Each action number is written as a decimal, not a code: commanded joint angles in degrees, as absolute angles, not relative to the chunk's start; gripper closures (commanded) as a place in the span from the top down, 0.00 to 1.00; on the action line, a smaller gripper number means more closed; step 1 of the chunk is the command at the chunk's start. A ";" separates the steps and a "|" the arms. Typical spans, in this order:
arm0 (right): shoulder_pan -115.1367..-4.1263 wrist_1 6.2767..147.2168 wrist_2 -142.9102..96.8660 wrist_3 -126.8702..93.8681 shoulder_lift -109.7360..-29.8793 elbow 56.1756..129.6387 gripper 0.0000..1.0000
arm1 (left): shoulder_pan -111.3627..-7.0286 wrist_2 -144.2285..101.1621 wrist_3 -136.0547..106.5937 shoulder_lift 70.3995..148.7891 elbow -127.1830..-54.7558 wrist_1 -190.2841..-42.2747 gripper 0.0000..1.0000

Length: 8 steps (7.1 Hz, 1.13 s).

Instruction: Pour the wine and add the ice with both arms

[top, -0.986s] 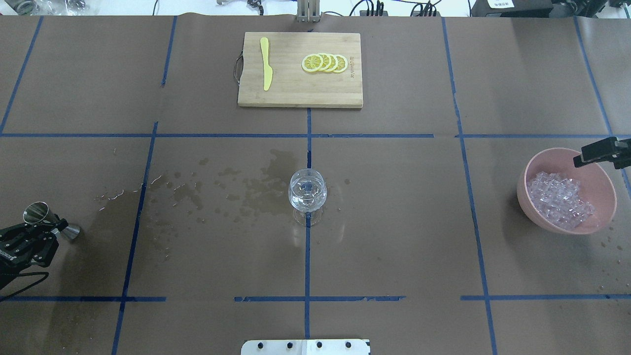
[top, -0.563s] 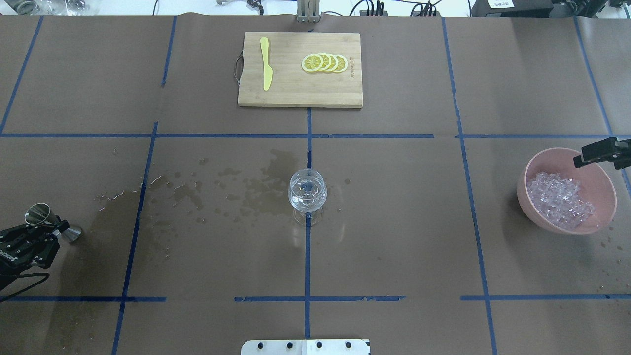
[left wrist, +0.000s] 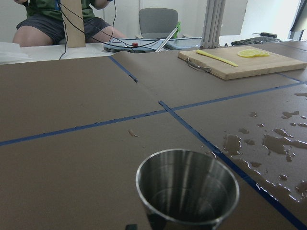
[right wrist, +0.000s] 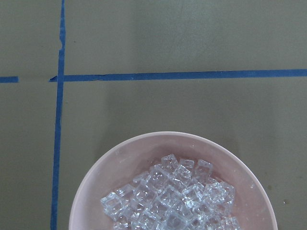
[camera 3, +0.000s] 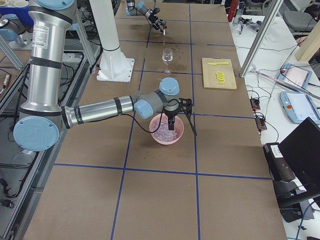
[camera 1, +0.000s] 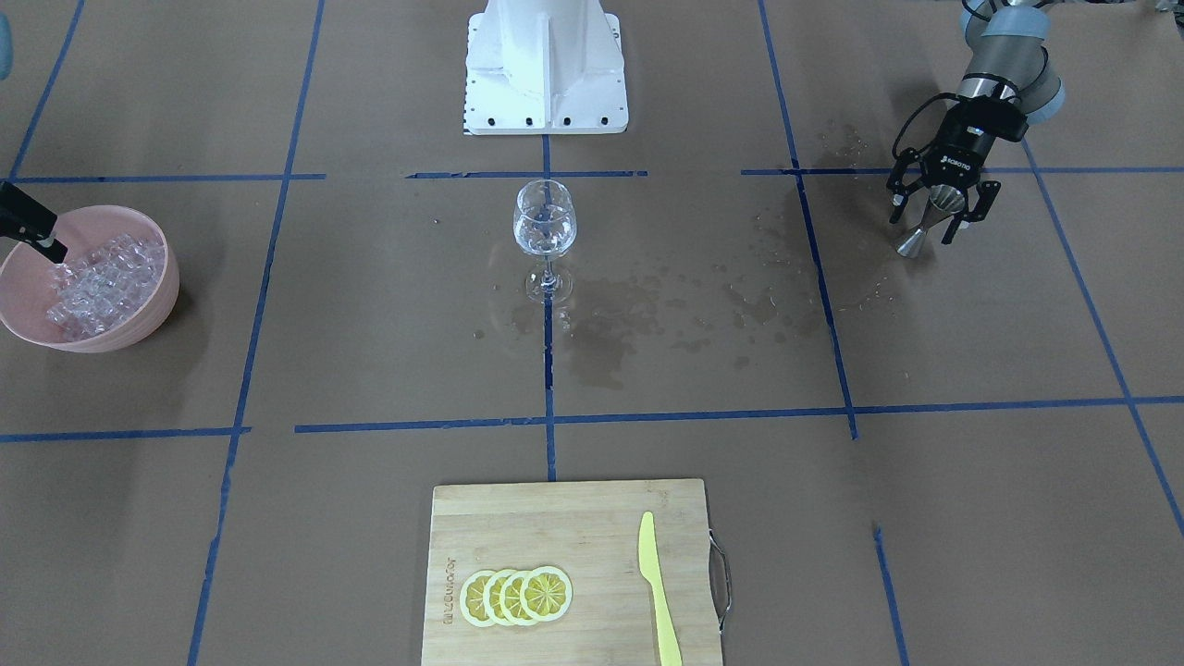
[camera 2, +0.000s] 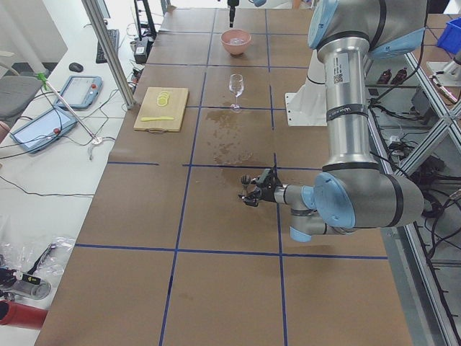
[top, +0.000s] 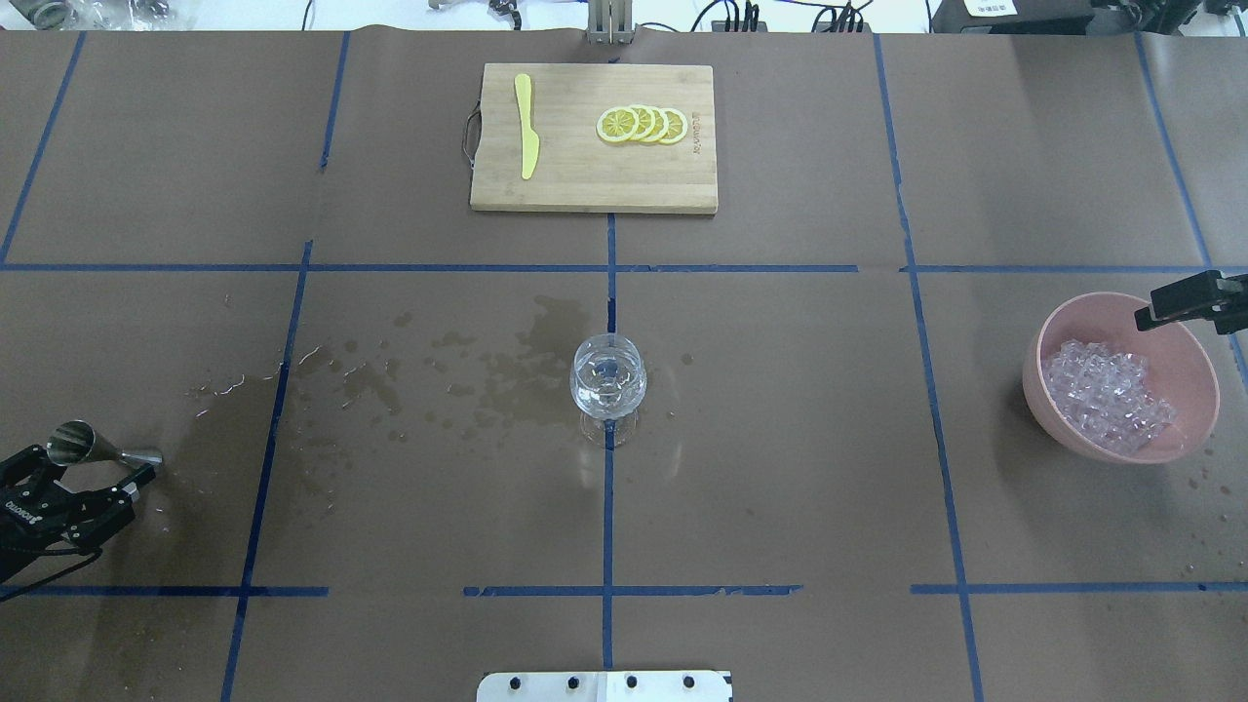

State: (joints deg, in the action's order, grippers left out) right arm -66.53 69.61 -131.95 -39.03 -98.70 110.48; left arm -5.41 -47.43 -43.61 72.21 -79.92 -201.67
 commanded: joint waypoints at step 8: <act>-66.54 69.43 -132.19 -38.93 -102.13 110.66 1.00 | -39.86 -97.70 -31.01 55.17 -89.77 -187.48 0.99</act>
State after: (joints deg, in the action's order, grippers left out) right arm -67.04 69.44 -132.05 -38.96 -101.31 110.67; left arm -26.17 -90.65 -38.07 53.70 -93.10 -188.00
